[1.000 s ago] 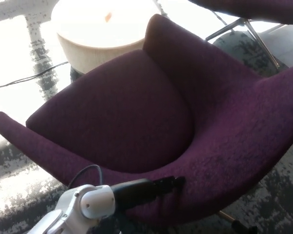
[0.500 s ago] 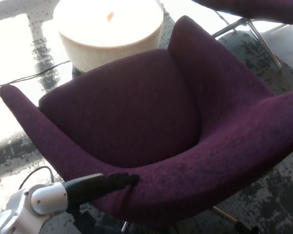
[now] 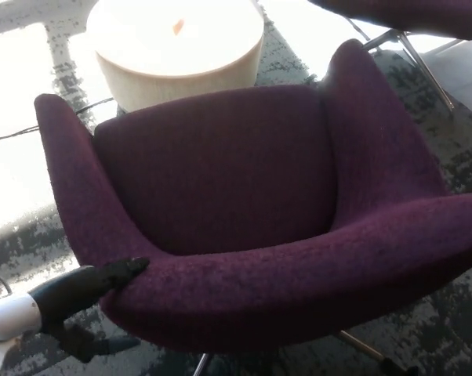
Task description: The robot stands in front of a sofa and uses its left hand to push the left side of the sofa
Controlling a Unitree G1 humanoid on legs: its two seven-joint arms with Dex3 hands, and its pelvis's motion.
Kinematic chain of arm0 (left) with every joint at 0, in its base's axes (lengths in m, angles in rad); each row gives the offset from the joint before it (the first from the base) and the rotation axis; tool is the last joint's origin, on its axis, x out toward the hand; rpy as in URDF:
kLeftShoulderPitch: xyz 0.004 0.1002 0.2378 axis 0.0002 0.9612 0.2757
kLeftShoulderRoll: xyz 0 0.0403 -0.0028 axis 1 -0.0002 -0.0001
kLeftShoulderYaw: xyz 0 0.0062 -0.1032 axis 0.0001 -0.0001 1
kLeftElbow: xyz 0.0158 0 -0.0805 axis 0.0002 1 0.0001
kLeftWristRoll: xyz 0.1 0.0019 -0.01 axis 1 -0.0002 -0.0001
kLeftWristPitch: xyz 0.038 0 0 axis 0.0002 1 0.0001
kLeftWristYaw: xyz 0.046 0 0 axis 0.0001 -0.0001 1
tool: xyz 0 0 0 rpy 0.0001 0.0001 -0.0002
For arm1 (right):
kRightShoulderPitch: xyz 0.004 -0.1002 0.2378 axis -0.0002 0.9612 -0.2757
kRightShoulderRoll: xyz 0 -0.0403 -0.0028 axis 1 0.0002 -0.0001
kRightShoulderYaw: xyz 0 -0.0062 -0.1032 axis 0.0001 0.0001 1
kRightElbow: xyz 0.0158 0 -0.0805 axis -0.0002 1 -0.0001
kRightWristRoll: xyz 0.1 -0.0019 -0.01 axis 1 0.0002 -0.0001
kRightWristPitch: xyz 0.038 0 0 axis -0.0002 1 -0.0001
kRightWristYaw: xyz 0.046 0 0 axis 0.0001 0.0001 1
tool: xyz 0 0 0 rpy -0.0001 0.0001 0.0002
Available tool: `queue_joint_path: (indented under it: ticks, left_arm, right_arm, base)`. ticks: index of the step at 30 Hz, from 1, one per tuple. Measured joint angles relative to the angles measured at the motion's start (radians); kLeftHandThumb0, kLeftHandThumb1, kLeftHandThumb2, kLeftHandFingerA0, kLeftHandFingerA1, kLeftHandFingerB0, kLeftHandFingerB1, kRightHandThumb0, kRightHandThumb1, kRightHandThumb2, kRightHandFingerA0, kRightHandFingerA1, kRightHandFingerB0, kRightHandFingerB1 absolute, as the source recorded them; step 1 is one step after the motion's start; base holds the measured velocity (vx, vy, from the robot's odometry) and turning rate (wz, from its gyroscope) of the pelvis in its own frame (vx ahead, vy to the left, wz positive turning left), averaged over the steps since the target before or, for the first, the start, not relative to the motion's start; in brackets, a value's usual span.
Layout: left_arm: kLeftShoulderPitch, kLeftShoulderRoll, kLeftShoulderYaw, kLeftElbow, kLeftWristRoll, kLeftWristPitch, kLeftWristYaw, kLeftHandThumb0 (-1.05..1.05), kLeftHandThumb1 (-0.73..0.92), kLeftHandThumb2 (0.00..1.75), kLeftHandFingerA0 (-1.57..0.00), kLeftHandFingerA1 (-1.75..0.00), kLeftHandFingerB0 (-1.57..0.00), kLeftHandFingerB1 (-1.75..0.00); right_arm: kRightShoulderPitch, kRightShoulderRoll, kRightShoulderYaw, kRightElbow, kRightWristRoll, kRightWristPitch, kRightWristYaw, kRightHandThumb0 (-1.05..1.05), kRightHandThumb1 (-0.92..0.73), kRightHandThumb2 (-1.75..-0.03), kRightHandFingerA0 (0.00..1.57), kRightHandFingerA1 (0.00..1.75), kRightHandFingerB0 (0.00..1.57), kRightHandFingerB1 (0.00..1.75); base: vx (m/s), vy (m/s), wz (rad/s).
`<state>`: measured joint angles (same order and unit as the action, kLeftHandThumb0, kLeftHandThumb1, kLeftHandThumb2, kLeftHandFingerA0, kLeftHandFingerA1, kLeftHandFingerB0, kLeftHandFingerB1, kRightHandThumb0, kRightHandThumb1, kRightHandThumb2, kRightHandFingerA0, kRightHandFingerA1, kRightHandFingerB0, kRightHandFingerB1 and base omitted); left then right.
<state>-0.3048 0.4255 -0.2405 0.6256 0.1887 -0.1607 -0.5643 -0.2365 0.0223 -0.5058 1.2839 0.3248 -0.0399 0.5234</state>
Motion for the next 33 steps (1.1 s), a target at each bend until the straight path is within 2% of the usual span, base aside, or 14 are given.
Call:
queue_joint_path:
  ticks: [2, 3, 4, 5, 6, 7, 8, 9, 15, 16, 30, 31, 32, 33]
  left_arm:
    - [-0.012, 0.002, 0.018, 0.05, -0.005, -0.018, 0.014, -0.78, 0.43, 0.86, 0.0, -0.06, 0.0, -0.05]
    - [-0.019, 0.005, 0.028, 0.083, -0.008, -0.035, 0.02, -0.85, 0.43, 0.76, 0.0, -0.07, 0.0, -0.04]
    - [-0.023, 0.007, 0.035, 0.102, -0.011, -0.046, 0.023, -0.77, 0.43, 0.87, 0.0, -0.09, 0.0, -0.08]
    - [-0.028, 0.009, 0.043, 0.12, -0.013, -0.057, 0.027, -0.88, 0.44, 0.74, 0.0, -0.11, 0.0, -0.06]
    - [-0.031, 0.011, 0.051, 0.14, -0.015, -0.071, 0.034, -0.88, 0.44, 0.74, 0.0, -0.11, 0.0, -0.06]
    - [-0.034, 0.013, 0.059, 0.159, -0.017, -0.084, 0.039, -0.89, 0.44, 0.73, 0.0, -0.13, 0.0, -0.08]
    - [-0.037, 0.013, 0.068, 0.177, -0.019, -0.097, 0.042, -0.79, 0.44, 0.9, 0.0, -0.1, 0.0, -0.08]
    - [-0.039, 0.014, 0.075, 0.19, -0.022, -0.106, 0.044, -0.77, 0.44, 0.88, 0.0, -0.11, 0.0, -0.1]
    - [-0.048, 0.019, 0.122, 0.275, -0.055, -0.17, 0.037, -0.78, 0.45, 0.85, 0.0, -0.07, 0.0, -0.06]
    - [-0.047, 0.019, 0.132, 0.29, -0.06, -0.177, 0.032, -0.75, 0.44, 0.85, 0.0, -0.11, 0.0, -0.1]
    - [-0.044, 0.043, 0.203, 0.408, -0.093, -0.193, 0.006, -0.72, 0.43, 0.84, 0.0, -0.14, 0.0, -0.1]
    - [-0.047, 0.043, 0.208, 0.415, -0.093, -0.193, 0.005, -0.73, 0.42, 0.84, 0.0, -0.14, 0.0, -0.1]
    - [-0.052, 0.043, 0.217, 0.428, -0.095, -0.193, 0.005, -0.75, 0.45, 0.83, 0.0, -0.1, 0.0, -0.06]
    - [-0.054, 0.044, 0.224, 0.437, -0.097, -0.193, 0.005, -0.71, 0.43, 0.83, 0.0, -0.15, 0.0, -0.1]
  right_arm:
    - [0.0, 0.0, 0.0, 0.0, 0.0, 0.0, 0.0, -0.84, -0.37, -1.19, 0.3, 0.99, 0.0, 0.79]
    - [0.001, 0.0, 0.0, 0.0, 0.0, 0.0, 0.0, -1.05, -0.91, -0.71, 0.17, 1.49, 0.09, 1.31]
    - [0.001, 0.0, 0.0, 0.0, 0.0, 0.0, 0.0, -1.05, -0.87, -0.79, 0.11, 1.54, 0.01, 1.38]
    - [0.003, 0.0, -0.001, 0.0, 0.0, 0.0, 0.001, -1.05, -0.63, -1.26, 0.24, 1.0, 0.17, 0.91]
    - [0.004, 0.0, -0.003, -0.001, 0.001, 0.0, 0.002, -1.05, -0.63, -1.26, 0.24, 1.0, 0.17, 0.91]
    - [0.005, 0.0, -0.007, -0.001, 0.002, 0.001, 0.006, -1.05, -0.91, -0.75, 0.0, 1.33, 0.0, 1.17]
    - [0.005, 0.0, -0.013, -0.002, 0.004, 0.002, 0.011, -1.05, -0.61, -1.27, 0.07, 0.89, 0.04, 0.78]
    - [0.004, 0.0, -0.017, -0.003, 0.007, 0.004, 0.014, -1.05, -0.92, -0.73, 0.0, 1.29, 0.0, 1.07]
    - [-0.016, -0.007, -0.054, -0.017, 0.038, 0.017, 0.033, -1.05, -0.92, -0.79, 0.0, 1.09, 0.0, 0.71]
    - [-0.02, -0.01, -0.061, -0.021, 0.044, 0.019, 0.04, -1.05, -0.92, -0.85, 0.0, 0.9, 0.0, 0.57]
    - [-0.069, -0.036, -0.11, -0.071, 0.122, 0.1, 0.12, -1.05, -0.92, -0.79, 0.0, 1.09, 0.0, 0.68]
    - [-0.069, -0.036, -0.11, -0.073, 0.123, 0.103, 0.121, -1.05, -0.59, -1.24, 0.0, 0.8, 0.0, 0.63]
    - [-0.069, -0.036, -0.111, -0.076, 0.127, 0.106, 0.123, -1.05, -0.92, -0.76, 0.0, 1.11, 0.0, 0.64]
    - [-0.069, -0.037, -0.11, -0.077, 0.129, 0.108, 0.124, -1.05, -0.92, -0.82, 0.0, 1.05, 0.0, 0.6]
  base:
    - [0.0, 0.0, 0.0]
    - [0.0, 0.0, 0.0]
    - [0.0, 0.0, 0.0]
    - [0.0, 0.0, 0.0]
    - [0.0, 0.0, 0.0]
    - [0.0, 0.0, 0.0]
    - [0.0, 0.0, 0.0]
    - [0.0, 0.0, 0.0]
    - [0.0, 0.0, 0.0]
    - [0.0, 0.0, 0.0]
    - [0.0, 0.0, 0.0]
    - [0.0, 0.0, 0.0]
    - [0.0, 0.0, 0.0]
    - [0.0, 0.0, 0.0]
